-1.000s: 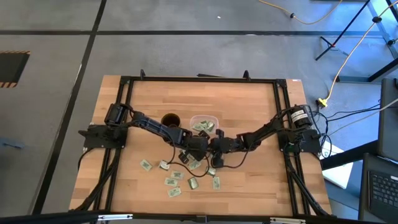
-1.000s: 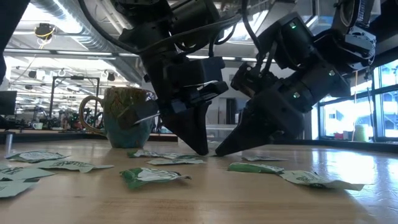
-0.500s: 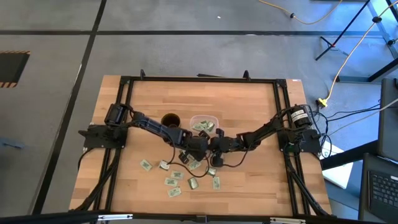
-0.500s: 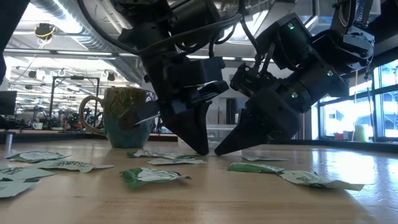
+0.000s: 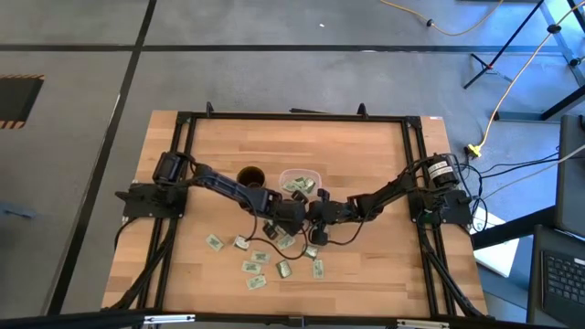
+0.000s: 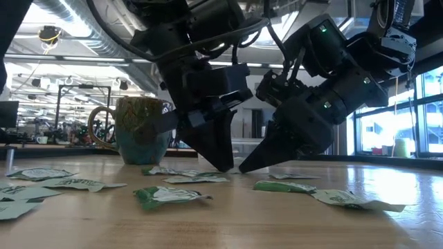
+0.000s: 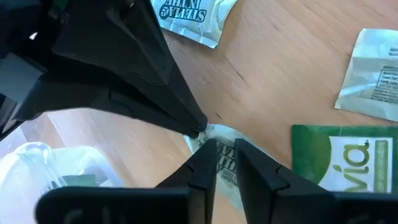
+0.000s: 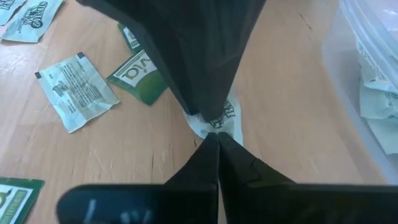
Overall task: Pick and place items into bin
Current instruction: Put the light green stevia pack into the transparent bin
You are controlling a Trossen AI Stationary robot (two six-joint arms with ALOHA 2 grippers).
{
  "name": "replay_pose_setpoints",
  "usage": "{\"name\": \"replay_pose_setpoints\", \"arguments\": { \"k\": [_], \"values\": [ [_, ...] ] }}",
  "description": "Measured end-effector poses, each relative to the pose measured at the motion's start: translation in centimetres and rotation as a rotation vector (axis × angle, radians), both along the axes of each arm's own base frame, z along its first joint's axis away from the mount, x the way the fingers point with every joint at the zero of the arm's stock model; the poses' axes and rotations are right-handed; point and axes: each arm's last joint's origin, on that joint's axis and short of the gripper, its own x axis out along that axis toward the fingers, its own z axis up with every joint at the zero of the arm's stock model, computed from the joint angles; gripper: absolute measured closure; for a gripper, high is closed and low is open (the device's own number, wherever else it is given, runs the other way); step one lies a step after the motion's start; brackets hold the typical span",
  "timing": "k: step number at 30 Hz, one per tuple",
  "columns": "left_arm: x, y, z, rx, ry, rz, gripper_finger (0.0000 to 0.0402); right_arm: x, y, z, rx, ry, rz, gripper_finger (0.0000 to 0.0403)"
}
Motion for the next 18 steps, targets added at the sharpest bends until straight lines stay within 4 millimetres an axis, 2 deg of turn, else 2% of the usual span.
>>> {"name": "replay_pose_setpoints", "arguments": {
  "k": [9, 18],
  "values": [
    [-0.4, 0.1, 2.2, -0.042, -0.051, 0.046, 0.0309, 0.0, 0.0, 0.0, 0.006, -0.002, -0.008, 0.0403],
    [-2.2, 0.6, 5.4, -0.173, -0.025, 0.119, 0.03, 0.0, 0.0, 0.5, 0.014, -0.026, -0.001, 0.0403]
  ]
}}
